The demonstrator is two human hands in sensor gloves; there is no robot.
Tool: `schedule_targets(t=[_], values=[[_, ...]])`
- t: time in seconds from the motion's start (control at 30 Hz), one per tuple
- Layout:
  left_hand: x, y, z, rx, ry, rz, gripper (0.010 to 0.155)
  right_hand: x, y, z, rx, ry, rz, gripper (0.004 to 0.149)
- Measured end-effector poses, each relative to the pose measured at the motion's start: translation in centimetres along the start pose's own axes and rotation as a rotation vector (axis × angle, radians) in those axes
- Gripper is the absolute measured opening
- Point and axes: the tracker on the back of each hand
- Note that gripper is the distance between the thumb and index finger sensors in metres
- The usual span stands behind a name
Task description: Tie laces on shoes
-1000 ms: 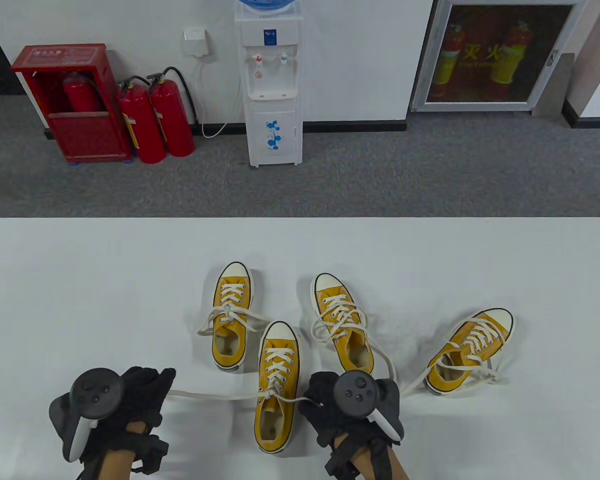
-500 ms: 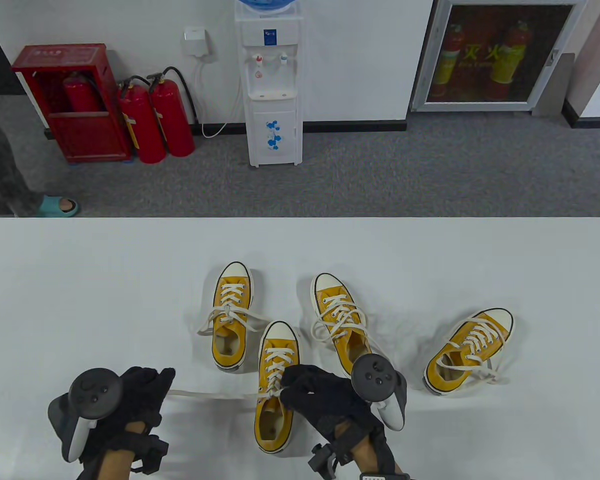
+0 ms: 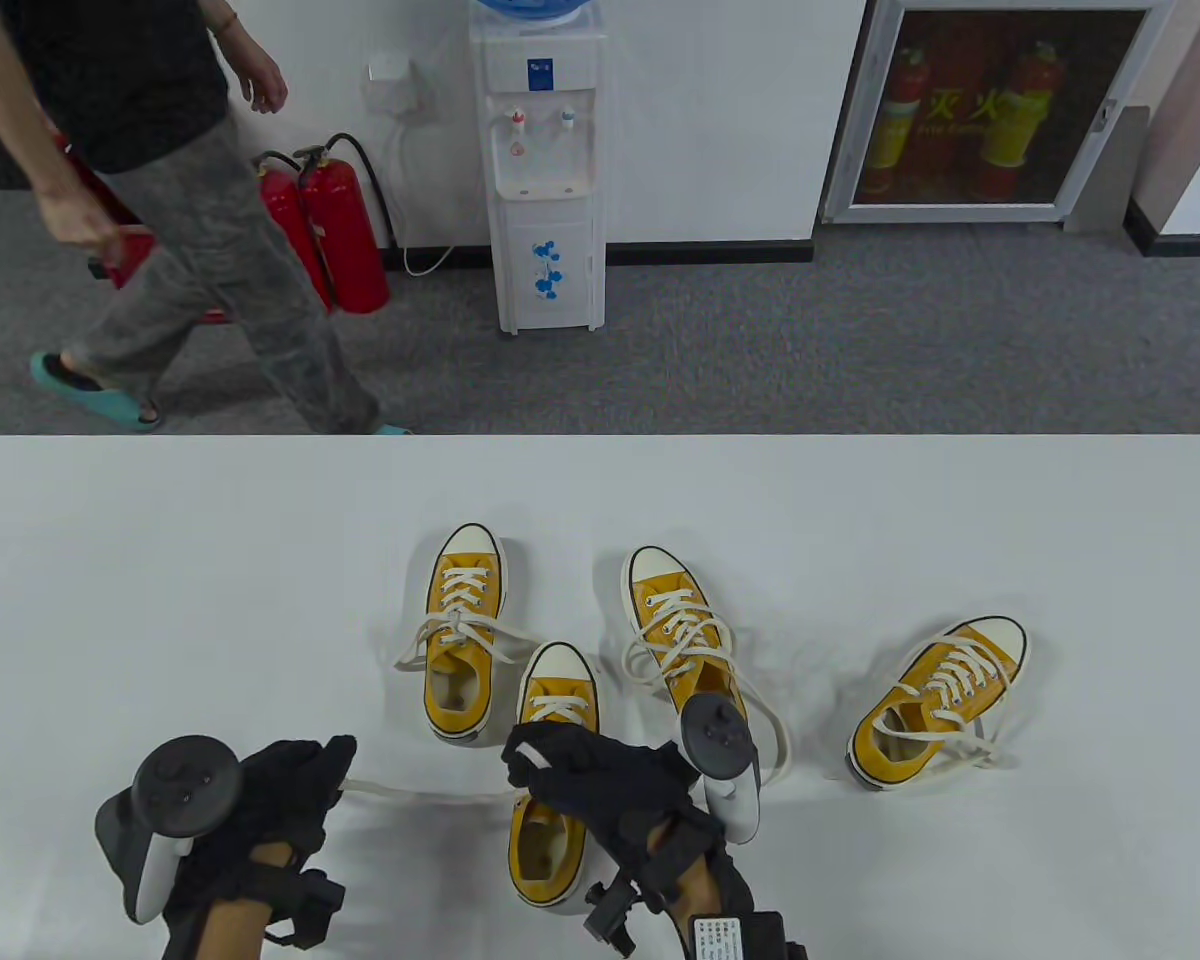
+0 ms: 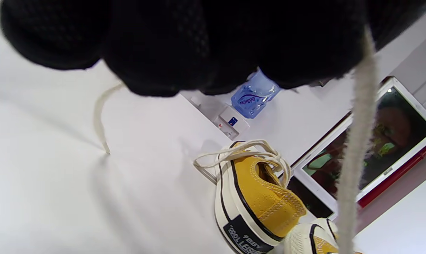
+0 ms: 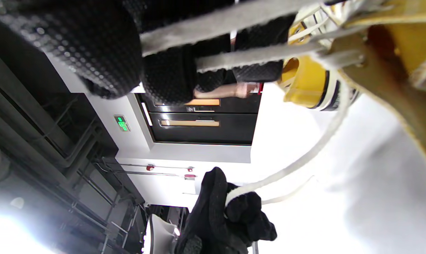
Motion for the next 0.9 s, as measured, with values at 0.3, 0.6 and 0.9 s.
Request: schedule_targets(t=[0.3,0.6,0.9], values=[[0.1,-0.8,0.1,-0.265,-0.031,-0.053,0.042,-0.3,0.1,-0.1,-0.154,0.000,-0.070,0.047],[-0.4,-1.0,2.2,-0.572,-0.154,-0.124,0.044,0.2,1.1,0.3,-0.411,-0.009,-0.079,0.048],[-0.3,-2.5,5.1,-0.822,-0.276,-0.358,0.045,0.5,2.6,1.2,-0.604,-0.020,-0.044,0.052]])
Point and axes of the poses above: the tracker on the back of each hand, its own z axis roughly to the thumb side, its own x axis roughly from the wrist to the fingertips, y = z × x, and after that the axes turned 6 degrees about -y, right-handed
